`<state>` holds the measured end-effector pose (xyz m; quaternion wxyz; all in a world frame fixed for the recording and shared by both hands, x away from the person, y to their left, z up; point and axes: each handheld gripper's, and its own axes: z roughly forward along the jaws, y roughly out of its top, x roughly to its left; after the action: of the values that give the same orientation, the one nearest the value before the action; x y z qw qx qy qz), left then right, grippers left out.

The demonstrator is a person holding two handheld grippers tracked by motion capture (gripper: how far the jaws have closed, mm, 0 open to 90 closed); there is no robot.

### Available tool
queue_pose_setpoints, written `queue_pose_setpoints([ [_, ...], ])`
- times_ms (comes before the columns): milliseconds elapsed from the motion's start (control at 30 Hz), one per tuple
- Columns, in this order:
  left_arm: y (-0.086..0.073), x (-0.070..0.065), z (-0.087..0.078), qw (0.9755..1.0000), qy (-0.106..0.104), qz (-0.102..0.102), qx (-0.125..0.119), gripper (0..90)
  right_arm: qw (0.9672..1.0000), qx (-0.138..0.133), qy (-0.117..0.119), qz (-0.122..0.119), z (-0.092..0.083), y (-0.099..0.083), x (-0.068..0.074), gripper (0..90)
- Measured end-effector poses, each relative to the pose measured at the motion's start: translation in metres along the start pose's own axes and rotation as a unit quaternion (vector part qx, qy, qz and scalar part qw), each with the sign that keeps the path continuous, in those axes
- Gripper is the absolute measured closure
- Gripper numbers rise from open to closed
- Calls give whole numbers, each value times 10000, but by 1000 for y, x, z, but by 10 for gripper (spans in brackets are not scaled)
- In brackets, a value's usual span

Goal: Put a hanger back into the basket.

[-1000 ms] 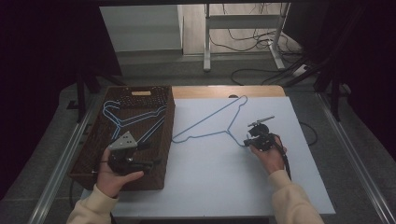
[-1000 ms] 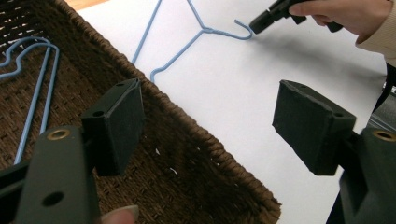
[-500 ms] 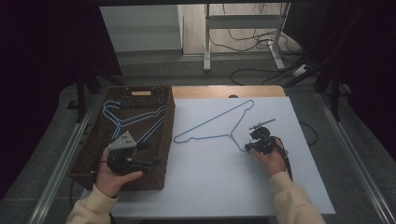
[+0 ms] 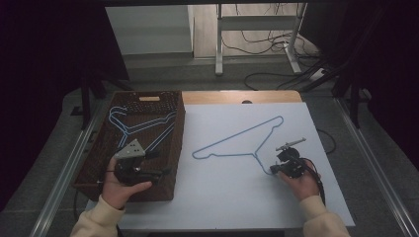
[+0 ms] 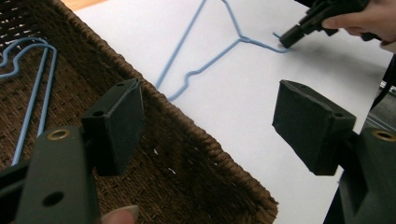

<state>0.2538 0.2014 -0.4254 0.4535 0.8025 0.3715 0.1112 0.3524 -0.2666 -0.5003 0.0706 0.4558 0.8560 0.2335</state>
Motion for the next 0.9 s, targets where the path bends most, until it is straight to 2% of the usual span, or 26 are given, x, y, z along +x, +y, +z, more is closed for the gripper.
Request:
queue_pose_setpoints([
  [67,0,-1,0,10000,-10,15,5,248,10000,26,18,-15,-5,-10,1,900],
  [100,1,-2,1,10000,-21,29,13,248,10000,34,47,7,-12,-21,2,900],
  [167,1,-2,1,10000,-21,37,18,248,10000,47,45,2,-14,-25,2,900],
  [200,1,-2,1,10000,-24,37,16,248,10000,66,52,-7,-20,-35,3,900],
  [300,2,-4,2,10000,-32,48,22,248,10000,54,59,7,-25,-45,5,900],
  [467,2,-4,3,10000,-41,57,28,248,10000,67,10,-59,-28,-48,7,900],
  [667,3,-4,4,10000,-51,61,35,249,9995,-152,55,-283,-27,-28,21,900],
  [700,2,-4,4,10000,-51,64,37,249,9991,-186,76,-383,-23,-17,27,900],
  [733,2,-4,4,10000,-52,65,37,249,9991,-186,76,-383,-23,-17,27,900],
  [767,2,-4,4,10000,-54,67,38,249,9986,-250,117,-461,-19,-5,32,900],
  [800,2,-4,4,10000,-54,67,38,249,9986,-250,117,-461,-19,-5,32,900],
  [833,2,-4,4,10000,-49,66,41,249,9981,-325,123,-507,-14,9,35,900],
  [867,2,-4,4,10000,-49,66,41,248,9981,-325,123,-507,-14,9,35,900],
  [900,2,-4,4,10000,-45,69,39,248,9979,-381,135,-506,-10,17,36,900],
])
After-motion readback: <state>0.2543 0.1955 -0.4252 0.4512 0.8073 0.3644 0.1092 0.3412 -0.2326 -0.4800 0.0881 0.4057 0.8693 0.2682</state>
